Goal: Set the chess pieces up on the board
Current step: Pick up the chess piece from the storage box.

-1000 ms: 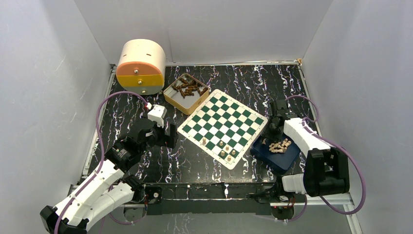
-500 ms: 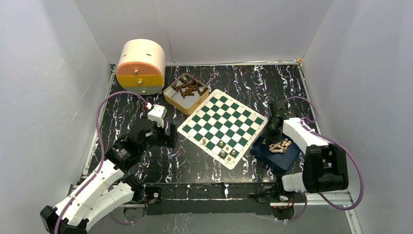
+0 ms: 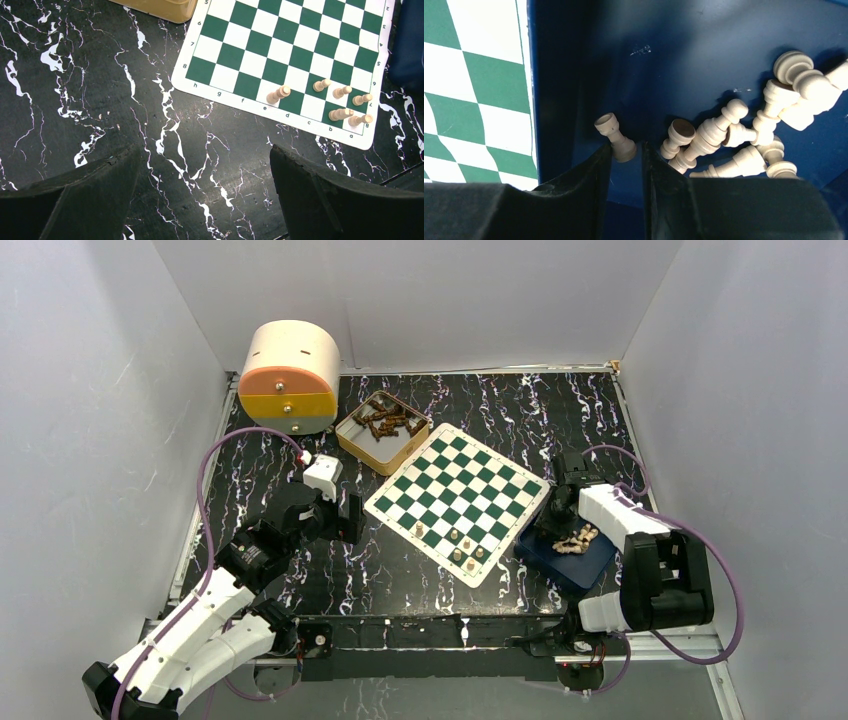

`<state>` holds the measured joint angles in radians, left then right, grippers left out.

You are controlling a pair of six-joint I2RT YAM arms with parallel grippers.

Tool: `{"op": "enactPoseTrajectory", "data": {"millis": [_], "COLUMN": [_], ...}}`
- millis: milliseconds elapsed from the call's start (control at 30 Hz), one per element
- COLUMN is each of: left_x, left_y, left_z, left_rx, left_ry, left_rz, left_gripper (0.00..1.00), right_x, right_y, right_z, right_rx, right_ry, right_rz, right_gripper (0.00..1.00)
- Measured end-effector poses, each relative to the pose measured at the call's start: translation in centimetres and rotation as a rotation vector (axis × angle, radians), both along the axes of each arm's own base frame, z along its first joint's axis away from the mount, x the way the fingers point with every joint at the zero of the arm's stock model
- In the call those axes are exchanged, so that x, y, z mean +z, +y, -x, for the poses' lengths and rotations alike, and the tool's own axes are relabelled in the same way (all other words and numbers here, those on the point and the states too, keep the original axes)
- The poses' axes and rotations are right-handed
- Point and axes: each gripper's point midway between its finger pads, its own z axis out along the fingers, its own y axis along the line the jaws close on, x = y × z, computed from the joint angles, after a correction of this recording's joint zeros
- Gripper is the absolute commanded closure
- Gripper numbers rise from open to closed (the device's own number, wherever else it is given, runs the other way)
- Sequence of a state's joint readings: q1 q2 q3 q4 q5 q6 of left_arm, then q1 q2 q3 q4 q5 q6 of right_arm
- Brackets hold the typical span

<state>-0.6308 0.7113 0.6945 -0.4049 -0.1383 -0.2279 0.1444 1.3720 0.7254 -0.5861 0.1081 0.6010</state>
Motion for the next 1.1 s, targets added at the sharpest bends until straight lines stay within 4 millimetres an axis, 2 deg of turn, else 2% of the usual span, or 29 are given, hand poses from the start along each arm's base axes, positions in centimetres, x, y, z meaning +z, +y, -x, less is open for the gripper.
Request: {"op": "enactPoseTrajectory", "data": {"millis": [200, 633, 1100], "left_x": [0.0, 0.0, -0.1], "left_y": [0.0, 0.0, 0.0], "left_z": [0.0, 0.0, 0.0], "left_rx": [0.0, 0.0, 0.005], "left_ry": [0.0, 0.0, 0.007], "left_rz": [0.0, 0.0, 0.004], "left_gripper": [0.02, 0.02, 0.06], "right_x": [-0.1, -0.1, 2.3], "right_y": [0.0, -0.3, -0.8], "right_z": [-0.2, -0.1, -0.1], "right_rx": [0.005, 0.002, -0.011], "right_ry": [-0.008, -0.007, -0.051], "right_rz": [0.001, 0.016, 0.039], "right_gripper": [0.71, 0.74, 0.75]}}
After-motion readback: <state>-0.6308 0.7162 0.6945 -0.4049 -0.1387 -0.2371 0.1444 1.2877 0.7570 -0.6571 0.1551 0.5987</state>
